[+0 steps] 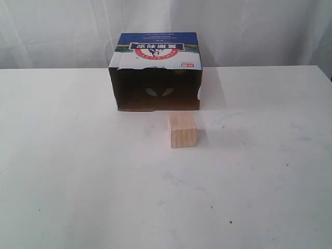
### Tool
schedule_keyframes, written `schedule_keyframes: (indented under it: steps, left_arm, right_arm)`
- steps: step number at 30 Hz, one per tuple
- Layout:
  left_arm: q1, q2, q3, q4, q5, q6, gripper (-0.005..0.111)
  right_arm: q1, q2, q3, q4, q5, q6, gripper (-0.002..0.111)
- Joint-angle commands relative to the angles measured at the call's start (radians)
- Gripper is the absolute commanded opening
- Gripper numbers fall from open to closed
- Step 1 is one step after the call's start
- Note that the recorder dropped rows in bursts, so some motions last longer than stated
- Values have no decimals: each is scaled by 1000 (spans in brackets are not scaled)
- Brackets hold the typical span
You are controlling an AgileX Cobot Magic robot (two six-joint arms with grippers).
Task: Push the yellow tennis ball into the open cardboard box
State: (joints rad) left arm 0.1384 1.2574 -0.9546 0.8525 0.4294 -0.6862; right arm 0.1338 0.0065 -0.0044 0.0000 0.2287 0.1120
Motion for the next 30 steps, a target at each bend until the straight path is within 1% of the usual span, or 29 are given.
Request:
schedule_keyframes:
  steps: [1, 4, 6, 7, 9, 11, 13, 15, 16, 17, 18, 19, 20, 21, 22, 23, 24, 25, 26, 28, 29, 30]
  left_arm:
    - [92, -118, -53, -357, 63, 268, 0]
    - [86, -217, -43, -698, 82, 554, 0]
    - [78, -286, -15, -941, 87, 751, 0]
    - [75, -316, 3, -1039, 82, 820, 0]
    - [71, -395, 45, -1195, 30, 923, 0]
    - [69, -476, 84, -1281, -48, 941, 0]
    - [69, -568, 113, -1331, -113, 970, 0]
    - [69, -661, 144, -1336, -153, 1046, 0]
    - [69, -698, 158, -1336, -149, 1083, 0]
    - [69, -784, 187, -1341, -116, 1157, 0]
    - [63, -817, 198, -1356, -98, 1174, 0]
    - [40, -892, 236, -1417, -74, 1173, 0]
    - [18, -966, 302, -1467, -19, 1158, 0]
    - [13, -984, 325, -1462, 19, 1161, 0]
    - [0, -1010, 391, -1438, 96, 1152, 0]
    - [-2, -1019, 429, -1436, 115, 1132, 0]
    - [-2, -1038, 507, -1419, 122, 1081, 0]
    - [-2, -1044, 541, -1417, 122, 1114, 0]
    - [-2, -1054, 587, -1443, 118, 1208, 0]
    - [-2, -1054, 624, -1464, 78, 1258, 0]
    - [-2, -1054, 659, -1477, 7, 1289, 0]
    - [-2, -1054, 684, -1481, -29, 1292, 0]
  right_arm:
    - [4, -7, 4, 0, -8, -2, 0]
    - [4, -7, 4, 0, -8, -2, 0]
    - [4, -7, 4, 0, -8, -2, 0]
    - [4, -7, 4, 0, -8, -2, 0]
    - [4, -7, 4, 0, -8, -2, 0]
    - [4, -7, 4, 0, -8, -2, 0]
    - [4, -7, 4, 0, -8, -2, 0]
    - [4, -7, 4, 0, -8, -2, 0]
    - [4, -7, 4, 0, -8, -2, 0]
    - [4, -7, 4, 0, -8, -2, 0]
    - [4, -7, 4, 0, -8, -2, 0]
    - [4, -7, 4, 0, -8, -2, 0]
    - [4, -7, 4, 0, -8, -2, 0]
    - [4, -7, 4, 0, -8, -2, 0]
    - [4, -7, 4, 0, -8, -2, 0]
    - [4, -7, 4, 0, -8, -2, 0]
    - [4, -7, 4, 0, -8, -2, 0]
    - [4, -7, 4, 0, -8, -2, 0]
    - [4, -7, 4, 0, -10, -2, 0]
    - [4, -7, 4, 0, -10, -2, 0]
    - [4, -7, 4, 0, -10, -2, 0]
    - [4, -7, 4, 0, -10, -2, 0]
